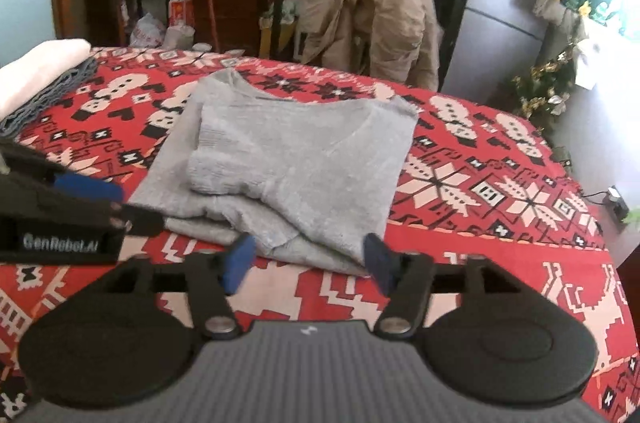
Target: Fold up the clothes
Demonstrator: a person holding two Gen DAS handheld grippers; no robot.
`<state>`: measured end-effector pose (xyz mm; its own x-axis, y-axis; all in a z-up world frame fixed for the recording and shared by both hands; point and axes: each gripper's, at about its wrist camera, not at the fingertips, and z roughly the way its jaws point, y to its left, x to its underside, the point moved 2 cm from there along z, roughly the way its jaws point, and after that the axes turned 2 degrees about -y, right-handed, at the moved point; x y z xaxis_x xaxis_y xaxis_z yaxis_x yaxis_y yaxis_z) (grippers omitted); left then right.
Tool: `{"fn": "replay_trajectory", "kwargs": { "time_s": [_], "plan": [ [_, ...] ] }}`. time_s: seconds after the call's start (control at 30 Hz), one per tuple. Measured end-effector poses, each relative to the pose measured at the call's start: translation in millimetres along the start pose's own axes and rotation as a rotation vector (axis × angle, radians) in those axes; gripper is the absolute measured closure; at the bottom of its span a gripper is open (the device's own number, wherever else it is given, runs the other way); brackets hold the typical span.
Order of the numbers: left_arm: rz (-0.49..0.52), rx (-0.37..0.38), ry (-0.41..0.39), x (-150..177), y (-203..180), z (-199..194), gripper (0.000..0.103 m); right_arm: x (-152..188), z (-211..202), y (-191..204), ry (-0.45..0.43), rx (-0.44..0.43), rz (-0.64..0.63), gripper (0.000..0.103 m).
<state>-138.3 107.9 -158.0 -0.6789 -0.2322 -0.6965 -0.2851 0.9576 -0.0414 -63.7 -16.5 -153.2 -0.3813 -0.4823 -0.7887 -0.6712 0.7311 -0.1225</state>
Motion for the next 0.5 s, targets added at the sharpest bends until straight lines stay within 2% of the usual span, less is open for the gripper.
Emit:
{"fn": "replay_trajectory", "kwargs": {
  "time_s": [0.1,0.17,0.2,0.23,0.3,0.33,0.4,0.5],
  "plan": [
    [-0.003,-0.061,0.009,5.5,1.3,4.9,0.036,4.9,0.3,-2.9,-0.023,0.036,0.002,0.012],
    [-0.012,-0.074,0.027,6.1,2.6,10.0,0.034,8.0,1.6,-3.2,-0.033,0.041,-0.016,0.007],
    [-0.016,-0.083,0.025,6.6,3.5,12.3,0.032,9.7,2.2,-2.7,-0.037,0.041,-0.027,0.001],
    [-0.018,-0.103,0.015,7.3,4.0,13.5,0.03,11.3,2.8,-2.2,-0.041,0.041,-0.038,0.001],
    [-0.039,-0.136,0.006,9.3,7.2,15.4,0.018,14.2,6.9,-2.4,-0.026,0.046,-0.036,0.001],
    [-0.056,-0.136,0.002,10.7,10.0,15.9,0.016,15.8,9.8,-3.1,-0.013,0.05,-0.03,0.001],
    [-0.059,-0.142,-0.016,13.6,13.0,16.9,0.006,20.8,16.2,-6.1,0.015,0.035,-0.005,0.001],
    [-0.044,-0.138,-0.047,17.0,13.8,17.8,0.001,29.2,20.3,-12.6,0.028,0.012,0.053,0.001]
  ]
}}
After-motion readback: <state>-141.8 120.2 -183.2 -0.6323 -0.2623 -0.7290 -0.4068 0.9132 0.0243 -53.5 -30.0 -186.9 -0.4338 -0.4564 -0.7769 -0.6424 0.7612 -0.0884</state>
